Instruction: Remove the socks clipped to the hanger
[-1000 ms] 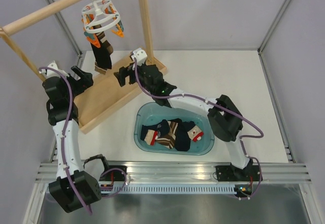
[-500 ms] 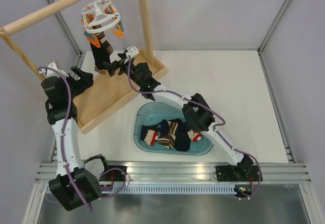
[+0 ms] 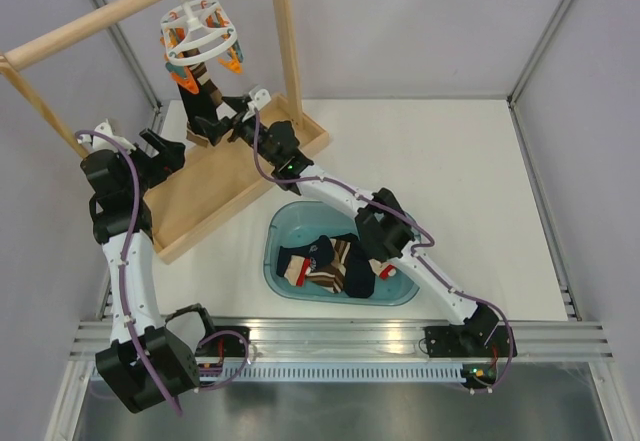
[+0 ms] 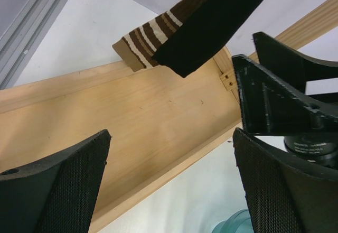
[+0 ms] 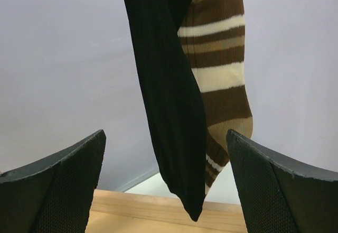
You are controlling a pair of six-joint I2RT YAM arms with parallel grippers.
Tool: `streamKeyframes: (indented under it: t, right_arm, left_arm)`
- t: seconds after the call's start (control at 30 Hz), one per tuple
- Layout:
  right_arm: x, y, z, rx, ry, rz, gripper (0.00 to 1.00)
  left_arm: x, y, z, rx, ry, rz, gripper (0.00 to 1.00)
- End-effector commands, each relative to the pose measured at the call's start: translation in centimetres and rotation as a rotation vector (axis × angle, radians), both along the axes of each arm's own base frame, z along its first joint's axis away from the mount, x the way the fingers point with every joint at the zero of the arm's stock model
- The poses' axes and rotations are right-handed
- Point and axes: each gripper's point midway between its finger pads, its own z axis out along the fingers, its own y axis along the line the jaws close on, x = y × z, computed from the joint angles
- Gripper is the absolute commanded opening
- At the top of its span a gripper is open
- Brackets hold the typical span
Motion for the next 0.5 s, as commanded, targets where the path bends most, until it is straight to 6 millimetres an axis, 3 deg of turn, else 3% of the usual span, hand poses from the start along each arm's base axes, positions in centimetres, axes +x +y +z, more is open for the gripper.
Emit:
streamKeyframes:
  t: [0.0, 0.27, 0.37, 0.43, 0.47]
  right_arm:
    - [-0.3, 0.6, -0.8, 0.009, -0.018, 0.044, 0.98]
    - [-0.4, 1.4, -3.3, -0.029, -0.010, 0.072, 0.98]
    - [-0.2, 1.4, -3.9, -0.031, -0.010, 0.069, 0.93]
    - [-0.4, 1.5, -4.3, -0.029, -0.010, 0.069, 0.79]
    - [-0.4, 1.6, -4.3, -0.027, -0.012, 0.068, 0.66]
  left_arm:
    - [0.3, -0.6, 2.3, -0.003, -0.072, -0.040, 1.00]
    - [0.3, -1.5, 2.8, -0.006, -0.103, -0.095, 1.00]
    - [0.3, -1.7, 2.8, -0.007, -0.106, -0.105, 1.00]
    - [0.3, -1.8, 2.9, -0.009, -0.109, -0.108, 1.00]
    - [0.4, -1.8, 2.9, -0.010, -0.109, -0.111, 1.00]
